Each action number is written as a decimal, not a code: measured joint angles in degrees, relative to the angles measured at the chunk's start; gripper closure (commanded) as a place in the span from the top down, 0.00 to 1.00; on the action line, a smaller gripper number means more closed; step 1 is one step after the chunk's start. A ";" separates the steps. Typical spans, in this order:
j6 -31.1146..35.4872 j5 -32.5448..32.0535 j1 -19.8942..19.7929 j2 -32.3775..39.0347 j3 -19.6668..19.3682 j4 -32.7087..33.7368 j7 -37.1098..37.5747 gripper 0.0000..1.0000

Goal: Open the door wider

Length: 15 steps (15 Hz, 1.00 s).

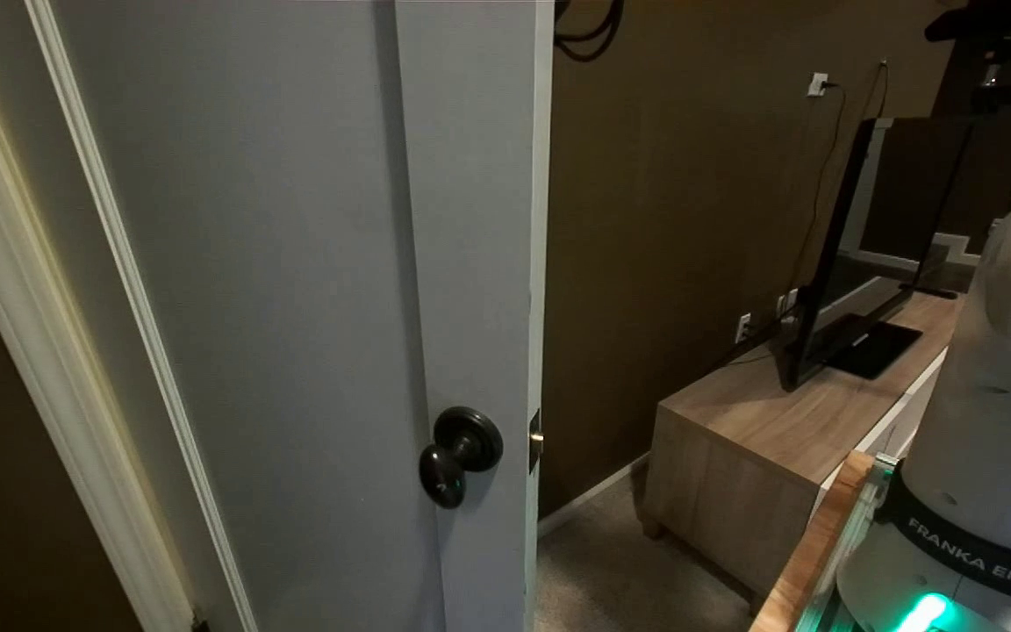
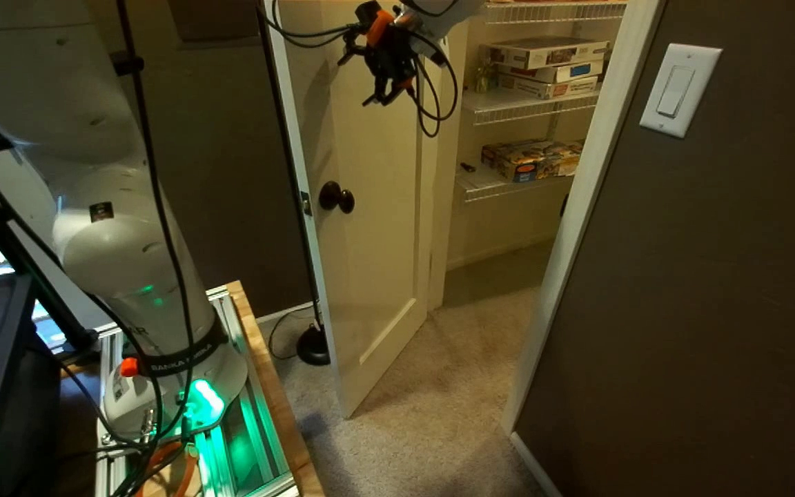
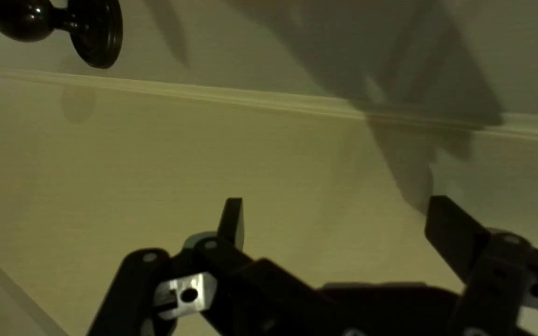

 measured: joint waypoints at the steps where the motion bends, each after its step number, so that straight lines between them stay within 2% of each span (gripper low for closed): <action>1: 0.15 0.00 0.30 0.35 0.31 0.38 0.00 1.00; 10: 0.02 0.02 0.41 0.85 0.59 0.54 -0.07 1.00; 15: -2.36 3.00 0.63 1.77 0.97 -1.50 -0.25 1.00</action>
